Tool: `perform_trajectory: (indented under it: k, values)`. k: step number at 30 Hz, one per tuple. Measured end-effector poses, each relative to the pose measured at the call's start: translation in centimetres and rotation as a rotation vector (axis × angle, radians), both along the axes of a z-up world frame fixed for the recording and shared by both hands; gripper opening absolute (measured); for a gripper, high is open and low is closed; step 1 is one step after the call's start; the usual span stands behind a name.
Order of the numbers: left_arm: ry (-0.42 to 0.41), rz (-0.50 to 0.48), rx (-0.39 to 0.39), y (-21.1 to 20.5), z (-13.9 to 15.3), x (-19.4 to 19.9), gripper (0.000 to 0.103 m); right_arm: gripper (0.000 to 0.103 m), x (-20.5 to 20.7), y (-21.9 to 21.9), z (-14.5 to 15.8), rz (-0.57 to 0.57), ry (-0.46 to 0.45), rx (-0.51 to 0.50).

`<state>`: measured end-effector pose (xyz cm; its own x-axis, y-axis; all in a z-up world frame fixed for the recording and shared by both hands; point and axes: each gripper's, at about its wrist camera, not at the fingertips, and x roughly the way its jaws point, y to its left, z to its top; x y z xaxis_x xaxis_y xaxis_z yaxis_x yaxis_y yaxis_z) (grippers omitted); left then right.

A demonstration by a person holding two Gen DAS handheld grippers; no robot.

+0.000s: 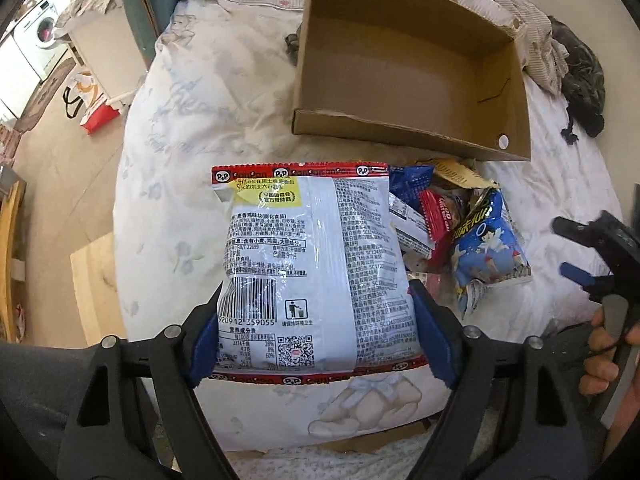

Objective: Organize snacks
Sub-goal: 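Carry both bags into the cardboard box and open both grippers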

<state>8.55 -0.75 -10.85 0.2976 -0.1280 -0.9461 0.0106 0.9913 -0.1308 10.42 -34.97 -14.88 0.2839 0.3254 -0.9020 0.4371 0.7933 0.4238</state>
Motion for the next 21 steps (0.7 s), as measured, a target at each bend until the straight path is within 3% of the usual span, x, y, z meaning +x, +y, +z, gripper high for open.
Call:
perform_trajectory:
  k: [4, 14, 16, 21]
  values:
    - [-0.002, 0.008, -0.001, 0.0, -0.2, -0.1, 0.08, 0.092, 0.9, 0.5, -2.5, -0.038, 0.059, 0.121]
    - [-0.025, 0.041, -0.003, 0.5, 0.1, 0.6, 0.08, 0.091, 3.3, 2.9, -7.7, -0.158, 0.116, 0.311]
    - [-0.03, 0.042, 0.002, 0.6, 0.1, 0.7, 0.08, 0.078, 3.3, 2.7, -7.8, -0.169, 0.104, 0.308]
    - [-0.022, 0.049, -0.006, 0.7, 0.0, 0.8, 0.08, 0.066, 2.8, 2.2, -6.8, -0.154, 0.075, 0.307]
